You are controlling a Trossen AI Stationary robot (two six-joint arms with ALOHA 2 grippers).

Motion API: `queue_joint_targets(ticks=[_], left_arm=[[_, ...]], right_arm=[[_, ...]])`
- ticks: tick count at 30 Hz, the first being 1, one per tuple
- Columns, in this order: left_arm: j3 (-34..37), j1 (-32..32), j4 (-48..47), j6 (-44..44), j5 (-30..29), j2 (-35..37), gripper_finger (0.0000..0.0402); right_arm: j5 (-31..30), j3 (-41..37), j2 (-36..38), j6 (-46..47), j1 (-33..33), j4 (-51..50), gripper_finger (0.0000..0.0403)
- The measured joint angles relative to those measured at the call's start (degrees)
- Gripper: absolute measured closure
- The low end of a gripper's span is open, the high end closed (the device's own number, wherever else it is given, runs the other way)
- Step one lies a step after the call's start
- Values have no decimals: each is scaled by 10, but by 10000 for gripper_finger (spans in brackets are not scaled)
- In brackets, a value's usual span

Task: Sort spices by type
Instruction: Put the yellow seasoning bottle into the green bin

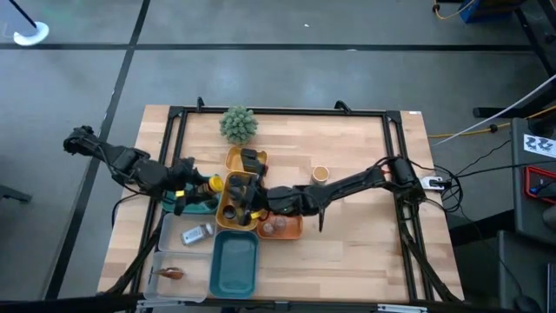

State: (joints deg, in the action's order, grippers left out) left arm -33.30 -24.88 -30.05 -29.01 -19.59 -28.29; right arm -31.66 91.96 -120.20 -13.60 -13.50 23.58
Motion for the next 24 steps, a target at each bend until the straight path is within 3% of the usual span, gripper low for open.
queue_joint_targets(ticks=[12, 18, 24], left_arm=[[0, 1, 30, 28, -3, -3, 204], [0, 1, 37, 38, -3, -15, 204], [0, 0, 39, 42, -1, -18, 204]], right_arm=[[45, 0, -12, 32, 16, 27, 351], [102, -1, -12, 32, 23, 37, 375], [106, -1, -12, 31, 23, 47, 392]])
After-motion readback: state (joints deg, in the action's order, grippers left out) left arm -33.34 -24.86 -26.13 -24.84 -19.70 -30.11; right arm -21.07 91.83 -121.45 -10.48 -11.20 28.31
